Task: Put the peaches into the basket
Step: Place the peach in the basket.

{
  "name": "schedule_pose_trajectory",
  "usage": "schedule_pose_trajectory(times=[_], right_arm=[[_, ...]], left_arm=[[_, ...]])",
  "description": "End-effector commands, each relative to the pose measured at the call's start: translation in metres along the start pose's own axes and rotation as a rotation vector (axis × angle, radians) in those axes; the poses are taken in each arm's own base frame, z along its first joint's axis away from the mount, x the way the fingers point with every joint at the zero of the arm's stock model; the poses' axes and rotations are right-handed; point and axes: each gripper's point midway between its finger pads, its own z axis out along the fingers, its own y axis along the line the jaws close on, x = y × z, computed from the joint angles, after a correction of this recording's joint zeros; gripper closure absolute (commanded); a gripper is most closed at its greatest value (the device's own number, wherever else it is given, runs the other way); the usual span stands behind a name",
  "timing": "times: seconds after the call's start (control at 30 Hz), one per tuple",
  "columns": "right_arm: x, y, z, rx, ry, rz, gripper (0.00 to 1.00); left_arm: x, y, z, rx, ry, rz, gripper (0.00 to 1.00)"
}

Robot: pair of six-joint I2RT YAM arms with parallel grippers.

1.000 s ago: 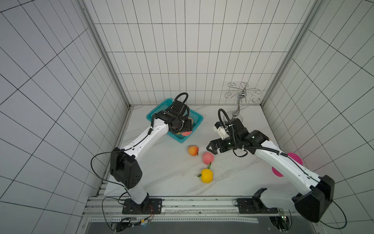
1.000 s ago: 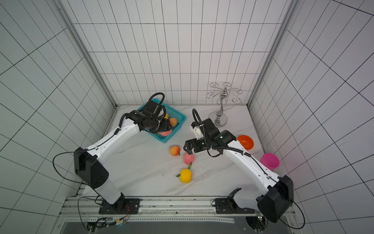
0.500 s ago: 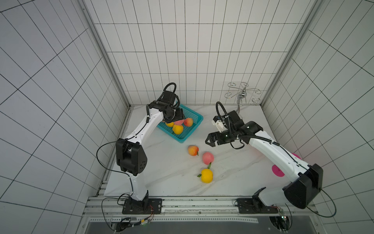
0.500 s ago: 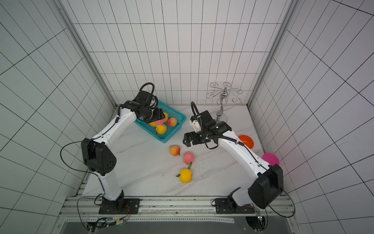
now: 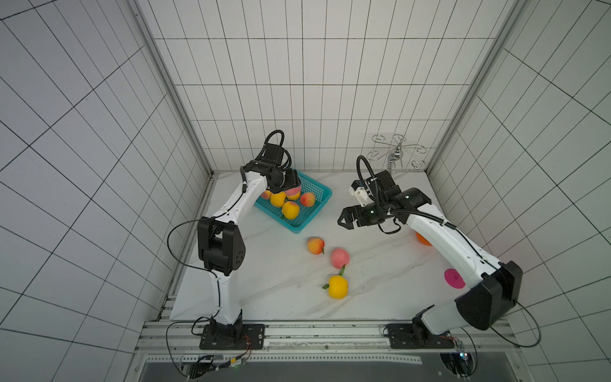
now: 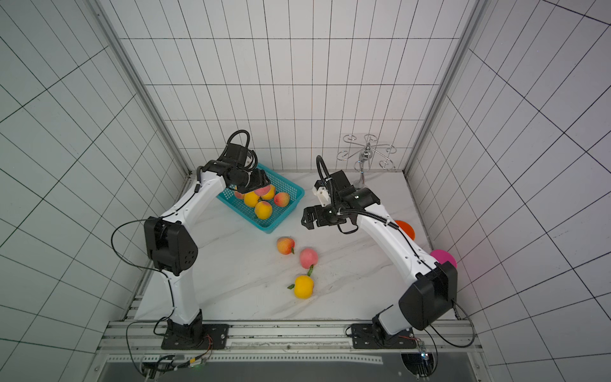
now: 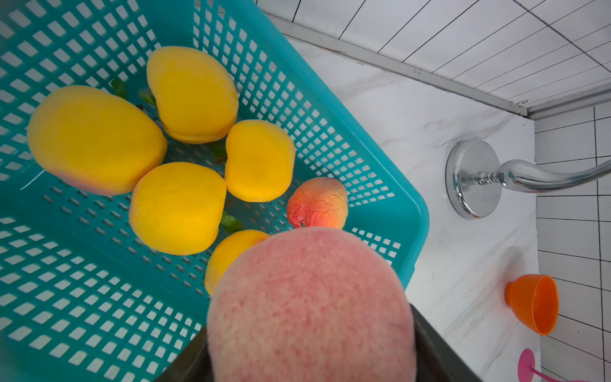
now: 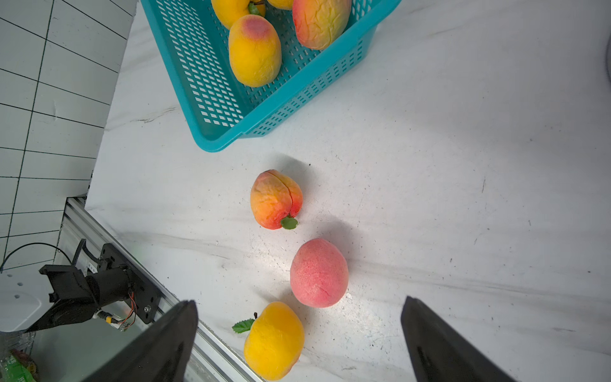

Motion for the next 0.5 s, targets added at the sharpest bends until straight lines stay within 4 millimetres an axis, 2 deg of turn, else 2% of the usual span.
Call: schedule_pose_trajectory(times=[0.0,0.2,0.47], right_arm=[[-0.002,0.001,-0.015,-0.001,-0.012,-0.012,0.00],[0.002,-0.005,-0.015,0.011,0.007,0.003,0.00],[-0.002,-0.010,-0.014,0.019,0.013,0.011,0.00]], left_arm=[[-0.020,-0.004,0.005,0.023,-0.053,0.017,0.35],[-0.023,0.004,0.026,0.009,-0.053,0.018,0.36],[-0.025,0.009,0.049,0.008,-0.048,0.025,0.36]])
